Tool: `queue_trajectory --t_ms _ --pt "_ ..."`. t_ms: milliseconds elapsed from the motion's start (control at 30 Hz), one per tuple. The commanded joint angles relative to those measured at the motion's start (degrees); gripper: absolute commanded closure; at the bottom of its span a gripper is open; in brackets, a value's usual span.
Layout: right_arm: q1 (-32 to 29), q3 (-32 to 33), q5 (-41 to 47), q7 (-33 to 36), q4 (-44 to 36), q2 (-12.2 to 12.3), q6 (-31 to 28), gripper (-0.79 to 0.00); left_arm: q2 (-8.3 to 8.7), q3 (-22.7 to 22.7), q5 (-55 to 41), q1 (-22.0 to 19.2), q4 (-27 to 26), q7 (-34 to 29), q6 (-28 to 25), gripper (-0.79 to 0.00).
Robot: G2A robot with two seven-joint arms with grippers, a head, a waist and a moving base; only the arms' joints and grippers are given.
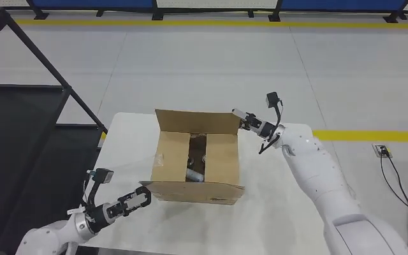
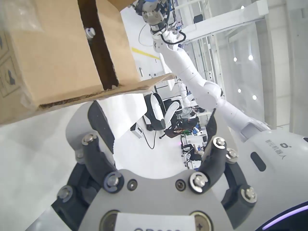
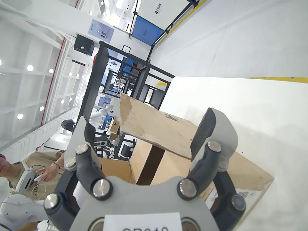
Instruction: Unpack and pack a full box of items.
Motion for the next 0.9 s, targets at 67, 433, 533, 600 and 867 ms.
queue_trajectory --t_ms 67,433,533,600,867 --pt "0.7 0.5 1.6 4.0 -1.1 0.3 -1.2 -0.785 -0.36 1.6 6.0 -0.2 -2.3 9.3 1.0 -0.785" --pt "1.5 -0.1 3.6 18.5 -8.0 1.1 5.4 -0.785 -1.23 7.6 15.6 -3.0 -4.4 22.0 4.8 -0.785" --pt "1.0 -0.4 4.8 21.3 -10.8 1.2 9.0 -0.785 -1.46 9.7 18.7 -4.1 -3.9 24.2 5.4 -0.785" --pt "0.5 -1.0 4.1 21.5 -12.4 1.2 12.0 -0.785 -1.63 11.0 20.0 -5.0 -3.2 25.5 5.8 -0.785" --pt "-1.9 -3.0 2.4 18.0 -17.9 0.9 24.3 -0.785 -2.27 15.0 24.4 -8.6 -1.1 29.5 8.7 -0.785"
